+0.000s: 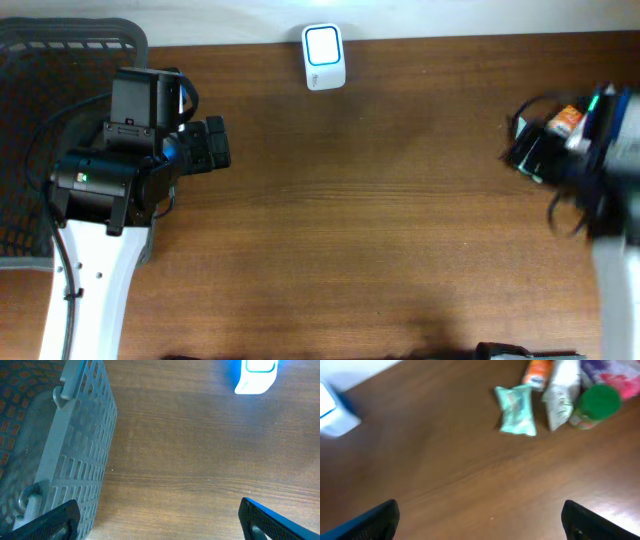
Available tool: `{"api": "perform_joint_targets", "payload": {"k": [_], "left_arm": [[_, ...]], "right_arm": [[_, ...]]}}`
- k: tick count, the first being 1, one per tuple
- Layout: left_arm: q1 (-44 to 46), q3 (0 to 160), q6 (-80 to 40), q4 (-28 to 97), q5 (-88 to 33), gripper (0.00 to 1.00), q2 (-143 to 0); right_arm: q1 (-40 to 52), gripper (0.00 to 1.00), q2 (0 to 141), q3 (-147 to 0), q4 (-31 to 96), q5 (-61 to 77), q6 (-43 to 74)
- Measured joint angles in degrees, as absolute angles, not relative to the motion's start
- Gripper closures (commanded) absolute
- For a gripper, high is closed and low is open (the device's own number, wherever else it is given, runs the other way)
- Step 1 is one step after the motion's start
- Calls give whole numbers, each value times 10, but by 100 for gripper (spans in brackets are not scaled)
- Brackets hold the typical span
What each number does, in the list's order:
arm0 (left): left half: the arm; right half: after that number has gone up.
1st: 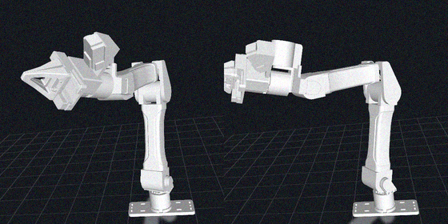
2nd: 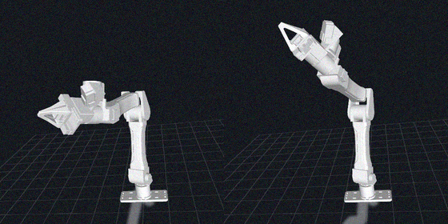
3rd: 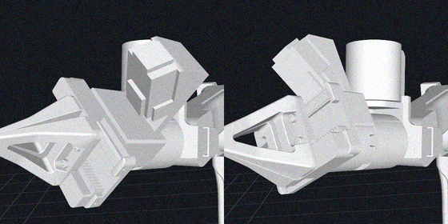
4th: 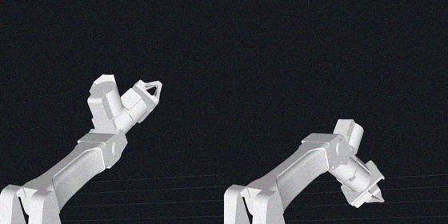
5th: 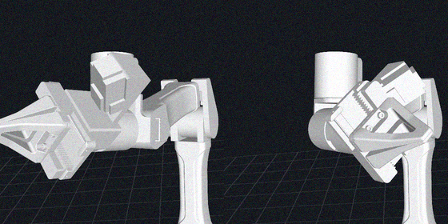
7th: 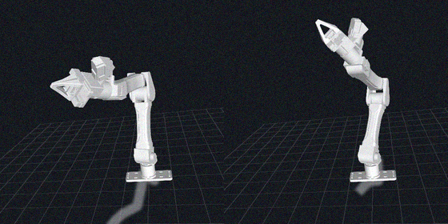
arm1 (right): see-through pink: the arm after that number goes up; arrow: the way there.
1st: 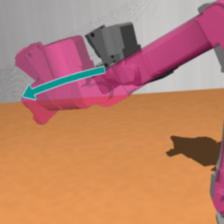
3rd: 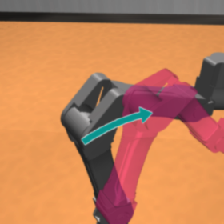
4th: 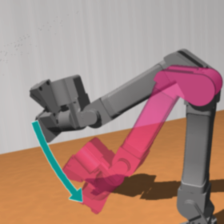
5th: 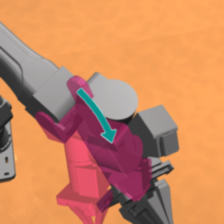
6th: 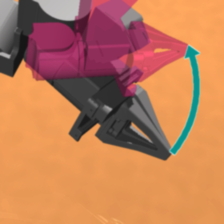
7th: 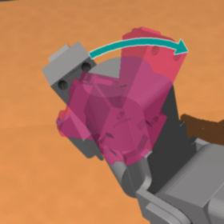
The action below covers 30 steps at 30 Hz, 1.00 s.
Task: Scan the item barcode
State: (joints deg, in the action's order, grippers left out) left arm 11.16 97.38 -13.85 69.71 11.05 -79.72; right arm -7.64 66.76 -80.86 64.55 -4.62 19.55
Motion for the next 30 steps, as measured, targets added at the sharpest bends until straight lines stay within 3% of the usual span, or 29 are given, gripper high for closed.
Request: {"api": "perform_joint_targets", "payload": {"k": [5,9,15,30], "left_arm": [[112,974,-138,698,110,1,-797],[112,974,-138,698,110,1,-797],[112,974,-138,697,110,1,-797],[112,974,-138,697,110,1,-797]], "right_arm": [[-17,1,497,-682,643,-18,196],[-6,1,423,-655,726,-5,196],[-5,1,403,-650,851,4,197],[-5,1,403,-641,848,6,197]]}}
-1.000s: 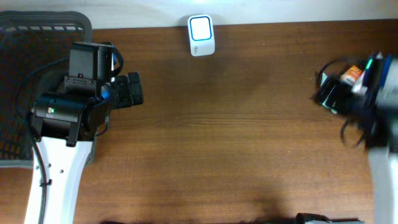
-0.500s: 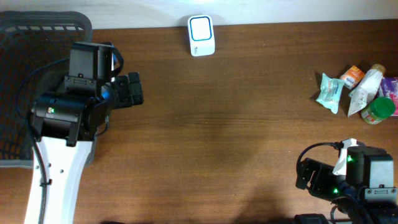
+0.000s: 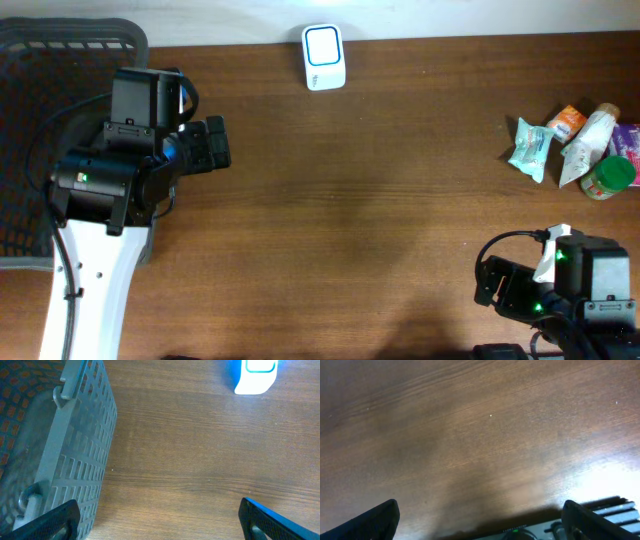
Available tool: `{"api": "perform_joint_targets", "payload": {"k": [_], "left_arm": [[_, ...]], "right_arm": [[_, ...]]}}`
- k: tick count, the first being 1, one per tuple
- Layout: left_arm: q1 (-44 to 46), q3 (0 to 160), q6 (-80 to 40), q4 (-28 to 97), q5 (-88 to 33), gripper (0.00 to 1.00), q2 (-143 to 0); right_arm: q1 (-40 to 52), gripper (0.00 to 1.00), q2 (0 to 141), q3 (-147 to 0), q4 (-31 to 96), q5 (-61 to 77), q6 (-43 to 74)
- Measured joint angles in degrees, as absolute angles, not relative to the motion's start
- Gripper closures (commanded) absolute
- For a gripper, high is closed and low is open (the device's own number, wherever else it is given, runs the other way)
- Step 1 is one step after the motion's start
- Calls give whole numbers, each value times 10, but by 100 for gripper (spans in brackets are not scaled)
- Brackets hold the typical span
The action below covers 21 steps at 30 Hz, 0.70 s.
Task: Scan the item barcode
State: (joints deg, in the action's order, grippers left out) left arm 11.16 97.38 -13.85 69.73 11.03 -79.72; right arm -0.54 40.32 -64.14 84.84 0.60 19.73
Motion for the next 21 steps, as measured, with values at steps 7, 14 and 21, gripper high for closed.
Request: {"api": "perform_joint_targets", "payload": {"k": [7,14,21], "left_arm": [[112,974,-138,697,110,1,-797],[112,974,-138,697,110,1,-797],[112,974,-138,697,110,1,-797]], "right_arm": [[-5,1,338,-541,666,39,150],[-4,1,183,-354,483,105,84],[29,1,68,-219,361,116,73]]}}
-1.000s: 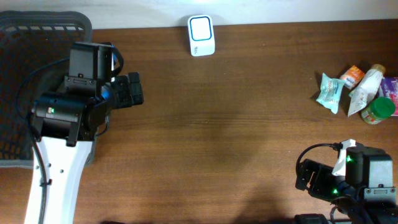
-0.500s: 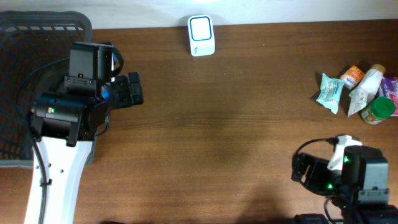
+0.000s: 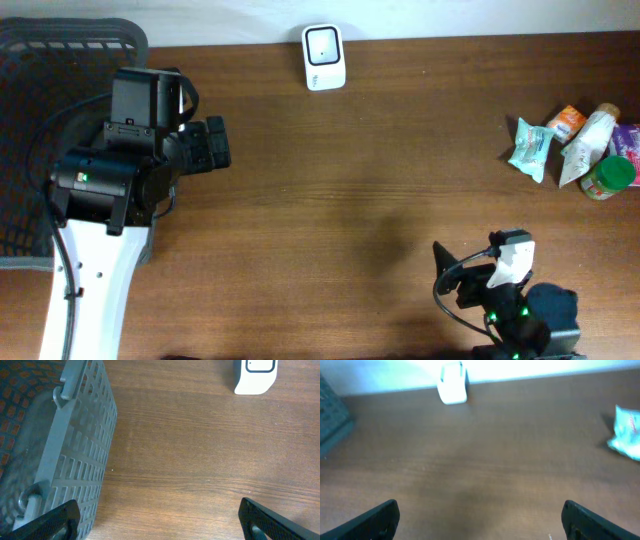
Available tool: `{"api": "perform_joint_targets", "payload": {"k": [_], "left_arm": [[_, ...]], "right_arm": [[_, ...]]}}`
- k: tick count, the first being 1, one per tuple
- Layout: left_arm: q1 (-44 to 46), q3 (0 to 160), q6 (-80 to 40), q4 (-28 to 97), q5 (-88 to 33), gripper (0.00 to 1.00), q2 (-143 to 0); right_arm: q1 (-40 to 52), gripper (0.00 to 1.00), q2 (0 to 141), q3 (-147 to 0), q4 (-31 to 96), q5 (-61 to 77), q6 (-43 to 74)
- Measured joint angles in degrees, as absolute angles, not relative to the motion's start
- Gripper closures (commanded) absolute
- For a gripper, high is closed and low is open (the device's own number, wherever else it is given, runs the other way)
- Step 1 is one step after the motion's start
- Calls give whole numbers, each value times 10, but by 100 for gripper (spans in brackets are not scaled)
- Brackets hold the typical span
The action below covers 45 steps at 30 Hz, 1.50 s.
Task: Scan the item barcode
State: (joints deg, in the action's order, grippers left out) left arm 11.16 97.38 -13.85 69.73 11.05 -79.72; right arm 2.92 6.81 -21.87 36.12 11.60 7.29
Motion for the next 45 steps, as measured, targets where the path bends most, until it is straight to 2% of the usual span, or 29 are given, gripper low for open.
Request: {"api": "perform_joint_targets", "payload": {"k": [5,11,21,33,45], "left_arm": [[112,974,-138,697,110,1,-797],[112,974,-138,697,110,1,-797],[112,974,-138,697,110,1,-797],[112,974,-138,697,110,1,-797],[112,974,-138,697,110,1,-797]], "right_arm": [[33,1,10,-151,272,117,73],[33,1,8,-79,135,116,69],[33,1,8,-18,11,76,65],[12,1,8,-8,41,47,61],[8,1,8,-8,43,34,-9]]}}
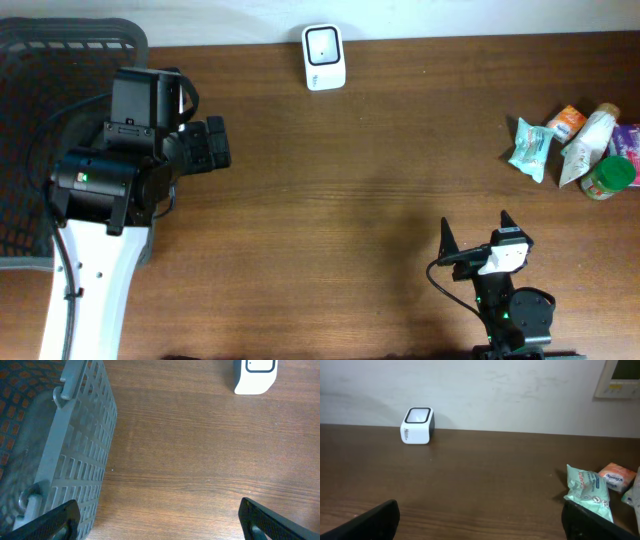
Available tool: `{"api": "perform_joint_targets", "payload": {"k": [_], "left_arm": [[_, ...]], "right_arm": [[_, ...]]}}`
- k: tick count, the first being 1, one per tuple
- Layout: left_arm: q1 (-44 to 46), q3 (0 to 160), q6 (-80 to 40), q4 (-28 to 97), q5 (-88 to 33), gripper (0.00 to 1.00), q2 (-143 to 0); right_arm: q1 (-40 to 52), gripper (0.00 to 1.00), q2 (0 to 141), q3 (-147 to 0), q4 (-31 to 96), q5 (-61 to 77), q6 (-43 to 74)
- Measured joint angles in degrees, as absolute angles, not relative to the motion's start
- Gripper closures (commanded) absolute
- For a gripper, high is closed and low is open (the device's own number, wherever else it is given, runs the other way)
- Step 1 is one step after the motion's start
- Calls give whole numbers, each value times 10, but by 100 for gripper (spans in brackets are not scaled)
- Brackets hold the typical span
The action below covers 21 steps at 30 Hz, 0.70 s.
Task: Scan the item barcode
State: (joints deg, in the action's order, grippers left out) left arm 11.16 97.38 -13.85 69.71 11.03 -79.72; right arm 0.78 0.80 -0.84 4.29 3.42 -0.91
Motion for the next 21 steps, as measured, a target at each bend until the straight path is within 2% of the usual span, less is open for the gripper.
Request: {"api": "perform_joint_targets", "payload": {"k": [21], "left_arm": [[112,974,-138,697,110,1,-797]], "right_arm": [[8,1,8,-8,43,30,30]]}}
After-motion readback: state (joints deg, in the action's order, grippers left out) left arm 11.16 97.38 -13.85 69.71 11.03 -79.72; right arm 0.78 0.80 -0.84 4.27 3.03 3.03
